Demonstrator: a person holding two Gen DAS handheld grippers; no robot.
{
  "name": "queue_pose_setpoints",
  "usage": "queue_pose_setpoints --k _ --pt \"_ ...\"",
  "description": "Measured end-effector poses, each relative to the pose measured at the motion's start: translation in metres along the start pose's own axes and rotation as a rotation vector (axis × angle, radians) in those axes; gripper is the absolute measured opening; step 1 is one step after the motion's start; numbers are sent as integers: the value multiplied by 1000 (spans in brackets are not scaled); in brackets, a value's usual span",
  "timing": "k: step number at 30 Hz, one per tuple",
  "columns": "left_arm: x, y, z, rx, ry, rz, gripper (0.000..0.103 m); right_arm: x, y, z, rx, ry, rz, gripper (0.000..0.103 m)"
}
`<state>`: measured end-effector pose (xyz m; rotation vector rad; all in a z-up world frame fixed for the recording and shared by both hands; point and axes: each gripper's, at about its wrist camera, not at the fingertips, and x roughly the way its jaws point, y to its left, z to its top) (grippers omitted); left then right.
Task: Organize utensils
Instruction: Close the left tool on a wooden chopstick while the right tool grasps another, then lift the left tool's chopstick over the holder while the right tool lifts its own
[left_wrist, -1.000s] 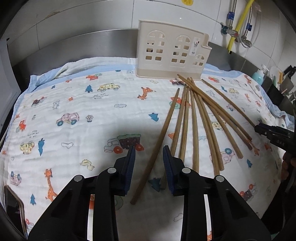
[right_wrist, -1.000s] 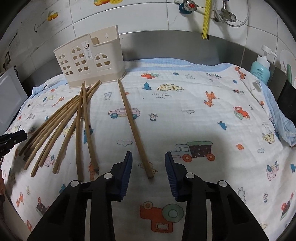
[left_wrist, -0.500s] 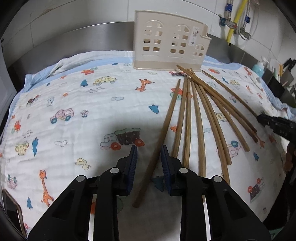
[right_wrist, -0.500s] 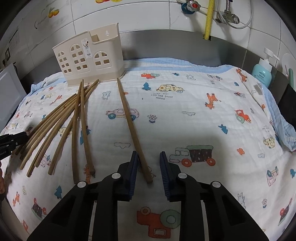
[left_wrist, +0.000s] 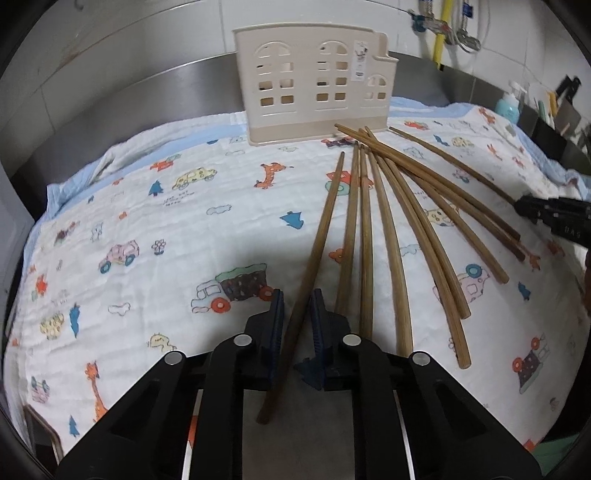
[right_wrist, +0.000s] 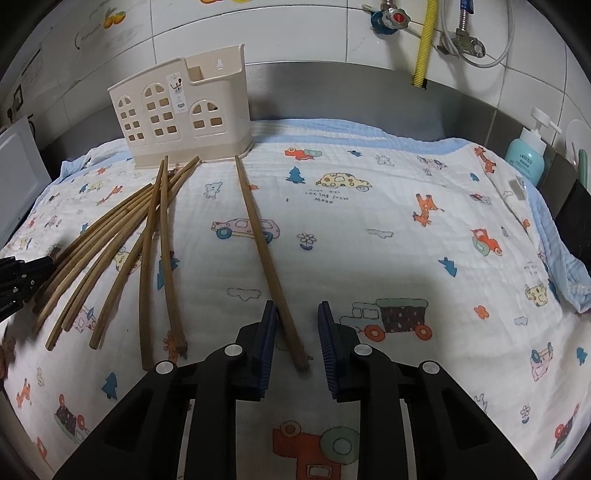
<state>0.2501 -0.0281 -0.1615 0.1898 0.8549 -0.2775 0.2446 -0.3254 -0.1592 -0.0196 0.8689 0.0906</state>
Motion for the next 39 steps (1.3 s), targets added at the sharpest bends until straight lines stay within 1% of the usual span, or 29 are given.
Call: queue_pose_setpoints --k 1,5,6,11,15,17,20,24,32,33,35,39 --pt "-1 -1 0 0 1 -1 11 -1 0 0 1 -2 3 13" --pt "-1 1 0 -5 3 -21 10 -3 2 -1 -7 -5 3 12" --pt "0 0 0 11 4 -28 10 -2 2 -1 -6 -4 5 12" --pt "0 0 0 22 3 -33 10 -1 2 -1 -2 -2 7 12" --pt "0 3 2 -18 6 -49 9 -4 3 -1 -2 -10 1 11" --pt "-4 6 3 -44 -3 -65 7 -9 3 0 5 -21 14 10" --pt "-15 5 5 -51 -27 -73 6 -23 7 3 6 -53 22 9" --pt "-39 4 10 -56 -78 -83 6 -47 12 10 4 -104 37 7" --pt "-81 4 21 -72 -179 -103 6 -99 20 32 0 -216 59 7" --pt "-87 4 24 -77 -197 -116 6 -103 20 34 2 -225 62 7" --pt "-94 4 29 -69 -217 -110 6 -111 22 41 -4 -240 71 7" --pt "-97 4 36 -63 -217 -110 6 -120 33 55 -50 -248 74 7"
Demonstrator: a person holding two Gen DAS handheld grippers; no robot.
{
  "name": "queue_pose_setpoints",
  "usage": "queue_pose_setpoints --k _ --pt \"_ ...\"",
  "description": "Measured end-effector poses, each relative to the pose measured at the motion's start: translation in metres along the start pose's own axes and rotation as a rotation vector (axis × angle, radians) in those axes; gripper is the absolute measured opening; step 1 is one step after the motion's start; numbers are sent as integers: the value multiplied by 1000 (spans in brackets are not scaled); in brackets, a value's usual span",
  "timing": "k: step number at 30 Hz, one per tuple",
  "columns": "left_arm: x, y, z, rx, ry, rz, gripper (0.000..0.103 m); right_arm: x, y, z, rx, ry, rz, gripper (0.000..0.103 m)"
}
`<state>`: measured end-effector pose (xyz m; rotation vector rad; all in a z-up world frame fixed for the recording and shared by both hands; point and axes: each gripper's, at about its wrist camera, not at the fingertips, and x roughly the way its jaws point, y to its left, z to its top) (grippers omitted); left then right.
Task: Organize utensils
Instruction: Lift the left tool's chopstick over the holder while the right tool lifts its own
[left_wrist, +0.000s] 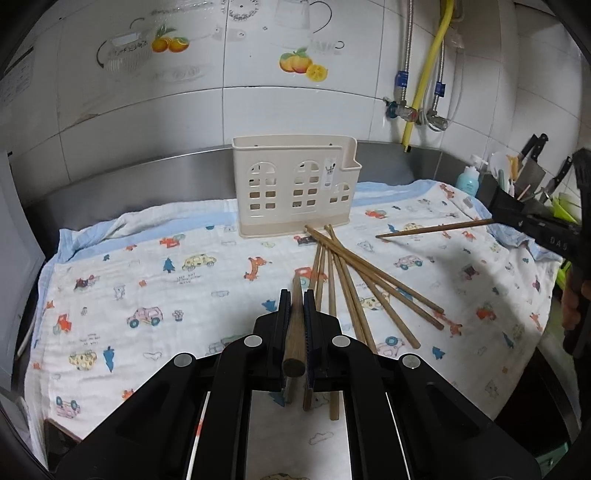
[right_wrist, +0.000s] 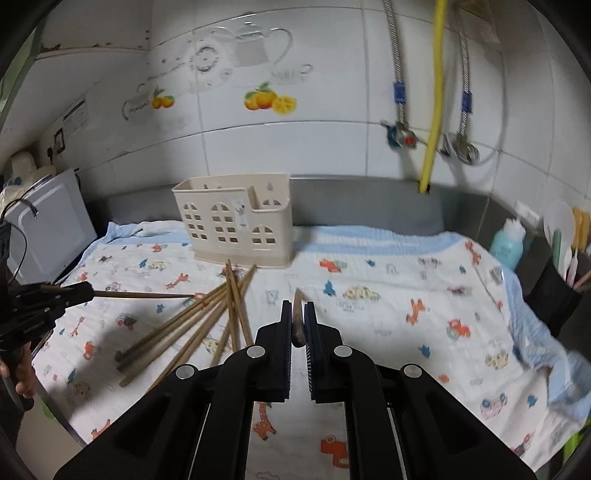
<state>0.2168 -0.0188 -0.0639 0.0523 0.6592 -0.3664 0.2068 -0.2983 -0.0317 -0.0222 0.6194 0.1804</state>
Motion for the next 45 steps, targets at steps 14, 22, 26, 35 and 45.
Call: queue_pose_setpoints --k 14,22,26,35,45 --pt "-3 4 62 22 -46 -27 6 -15 14 127 -99 -82 98 7" --pt "-9 4 113 47 -103 -28 6 -4 24 198 -126 -141 101 6" --pt "-24 2 150 67 -183 -19 6 10 27 221 -122 -148 93 7" --pt "-28 -3 226 99 -359 60 6 62 33 222 -121 -75 95 6" --pt "52 26 238 -2 -273 100 6 98 33 207 -125 -16 105 7"
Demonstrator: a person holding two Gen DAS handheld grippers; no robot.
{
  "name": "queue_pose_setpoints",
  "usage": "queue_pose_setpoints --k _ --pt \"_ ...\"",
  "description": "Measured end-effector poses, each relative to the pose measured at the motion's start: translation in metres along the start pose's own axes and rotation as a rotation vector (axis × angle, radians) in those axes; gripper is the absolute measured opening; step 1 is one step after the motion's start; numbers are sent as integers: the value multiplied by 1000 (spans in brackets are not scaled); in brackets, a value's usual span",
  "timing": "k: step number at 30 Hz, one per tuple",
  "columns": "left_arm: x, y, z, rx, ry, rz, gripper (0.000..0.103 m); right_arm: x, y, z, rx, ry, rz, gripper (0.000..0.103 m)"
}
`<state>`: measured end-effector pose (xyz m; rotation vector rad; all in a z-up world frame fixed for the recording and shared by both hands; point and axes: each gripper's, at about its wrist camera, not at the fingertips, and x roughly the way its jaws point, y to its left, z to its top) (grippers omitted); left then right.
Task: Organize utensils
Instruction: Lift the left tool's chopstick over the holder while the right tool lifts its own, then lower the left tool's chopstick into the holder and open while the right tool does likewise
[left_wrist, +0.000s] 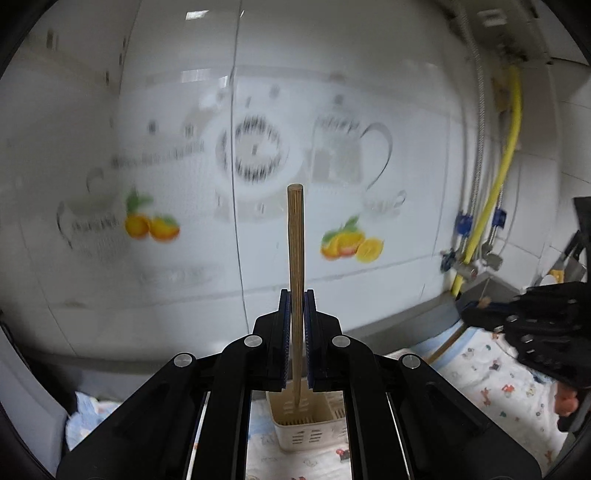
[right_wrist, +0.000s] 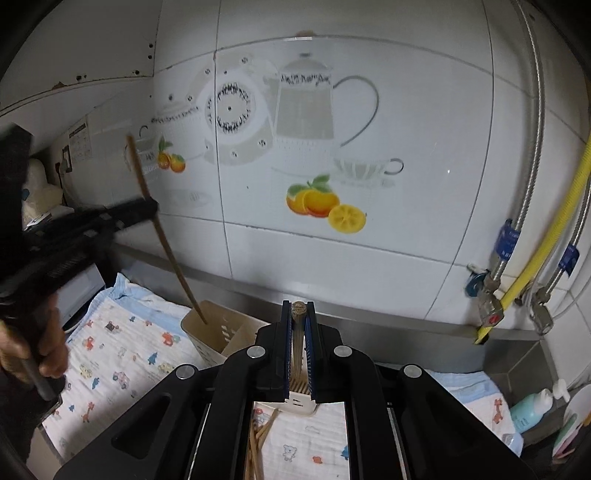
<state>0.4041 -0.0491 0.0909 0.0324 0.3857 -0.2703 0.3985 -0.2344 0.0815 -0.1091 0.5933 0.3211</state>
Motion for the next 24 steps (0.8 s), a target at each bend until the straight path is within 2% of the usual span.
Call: queue_pose_setpoints --k 9,17,21,24 --pt "37 13 -41 -32 127 -12 6 16 -4 -16 18 29 10 7" --pt "38 13 -46 -29 142 -9 6 17 -6 -22 18 28 -10 8" --pt "27 15 -41 -35 126 2 8 5 -6 -22 11 1 -31 23" --pt "13 16 -38 -35 108 3 8 -15 -5 -25 10 -31 -40 25"
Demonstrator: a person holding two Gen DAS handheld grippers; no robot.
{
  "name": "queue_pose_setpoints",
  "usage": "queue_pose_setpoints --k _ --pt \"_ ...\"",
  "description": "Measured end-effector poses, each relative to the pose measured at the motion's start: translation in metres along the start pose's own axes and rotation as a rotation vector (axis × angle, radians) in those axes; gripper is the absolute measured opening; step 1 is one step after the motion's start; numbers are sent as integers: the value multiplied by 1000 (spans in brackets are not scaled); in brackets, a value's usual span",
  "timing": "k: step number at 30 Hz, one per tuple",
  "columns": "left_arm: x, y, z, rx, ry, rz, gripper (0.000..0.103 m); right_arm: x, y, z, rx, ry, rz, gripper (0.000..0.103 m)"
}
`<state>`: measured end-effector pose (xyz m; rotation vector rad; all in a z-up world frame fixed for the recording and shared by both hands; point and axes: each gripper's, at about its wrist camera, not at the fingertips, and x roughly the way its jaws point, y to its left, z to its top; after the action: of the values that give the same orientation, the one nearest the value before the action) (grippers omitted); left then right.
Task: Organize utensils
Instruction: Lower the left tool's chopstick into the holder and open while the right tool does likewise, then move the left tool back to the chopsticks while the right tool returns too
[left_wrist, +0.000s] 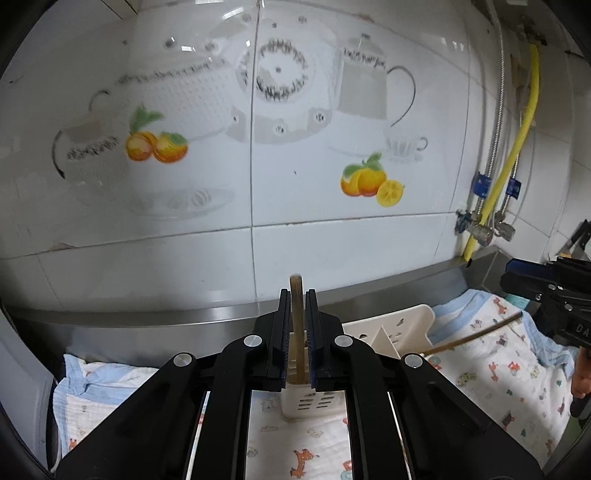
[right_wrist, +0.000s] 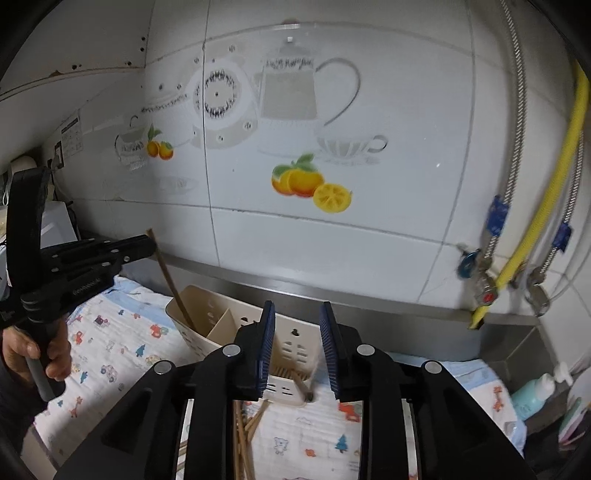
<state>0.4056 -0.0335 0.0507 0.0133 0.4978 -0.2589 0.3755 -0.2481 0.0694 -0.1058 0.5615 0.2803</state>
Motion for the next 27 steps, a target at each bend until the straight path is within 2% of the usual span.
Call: queue_pose_setpoints --k 7,15,23,27 --pt "-46 1 -19 -21 -24 -25 8 -45 3 -31 28 -43 29 25" --pt "-81 -2 -58 -31 -8 -45 9 -68 17 -111 51 19 79 25" --pt "-103 -5 -115 -54 47 -81 9 -51 24 -182 71 135 102 24" --pt "-104 -7 -147 -54 97 -78 9 -32 28 -210 59 199 100 18"
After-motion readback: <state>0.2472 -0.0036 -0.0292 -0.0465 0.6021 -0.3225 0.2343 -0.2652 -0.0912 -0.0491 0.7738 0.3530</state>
